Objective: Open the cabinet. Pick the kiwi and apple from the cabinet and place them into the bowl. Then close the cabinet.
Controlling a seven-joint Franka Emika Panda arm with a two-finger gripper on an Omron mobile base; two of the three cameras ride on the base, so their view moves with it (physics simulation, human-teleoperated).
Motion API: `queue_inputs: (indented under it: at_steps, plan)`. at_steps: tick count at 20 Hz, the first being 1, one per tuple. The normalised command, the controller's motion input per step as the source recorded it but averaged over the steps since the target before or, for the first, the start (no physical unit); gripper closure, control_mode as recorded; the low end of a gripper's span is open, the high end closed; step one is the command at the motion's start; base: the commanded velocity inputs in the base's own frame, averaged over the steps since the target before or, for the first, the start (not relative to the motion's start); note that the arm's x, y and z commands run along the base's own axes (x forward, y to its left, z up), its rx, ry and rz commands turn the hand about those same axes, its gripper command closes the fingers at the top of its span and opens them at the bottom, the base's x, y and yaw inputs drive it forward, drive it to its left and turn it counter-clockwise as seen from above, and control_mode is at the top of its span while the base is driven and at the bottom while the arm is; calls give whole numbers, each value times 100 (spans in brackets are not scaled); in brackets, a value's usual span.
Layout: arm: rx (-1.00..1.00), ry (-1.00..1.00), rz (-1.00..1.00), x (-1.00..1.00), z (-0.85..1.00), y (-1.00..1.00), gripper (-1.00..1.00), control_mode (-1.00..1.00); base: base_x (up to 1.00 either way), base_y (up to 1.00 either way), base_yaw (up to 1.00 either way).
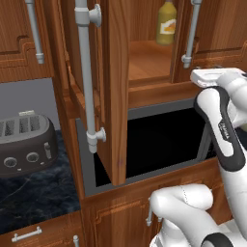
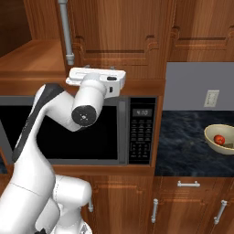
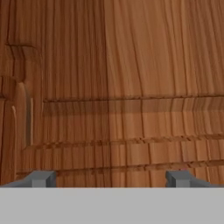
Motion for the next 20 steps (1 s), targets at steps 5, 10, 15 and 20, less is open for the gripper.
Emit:
queue_inputs:
  at_steps: [5, 10, 15, 20]
  plan:
    - [0, 6, -4, -1, 7, 0, -100, -100, 0, 0, 0]
    - [0, 1, -4, -25, 21, 0, -100, -100, 0, 0, 0]
    - [0, -1, -6, -80, 14, 0, -100, -100, 0, 0, 0]
    - [0, -6, -1, -98, 14, 0, -100, -100, 0, 0, 0]
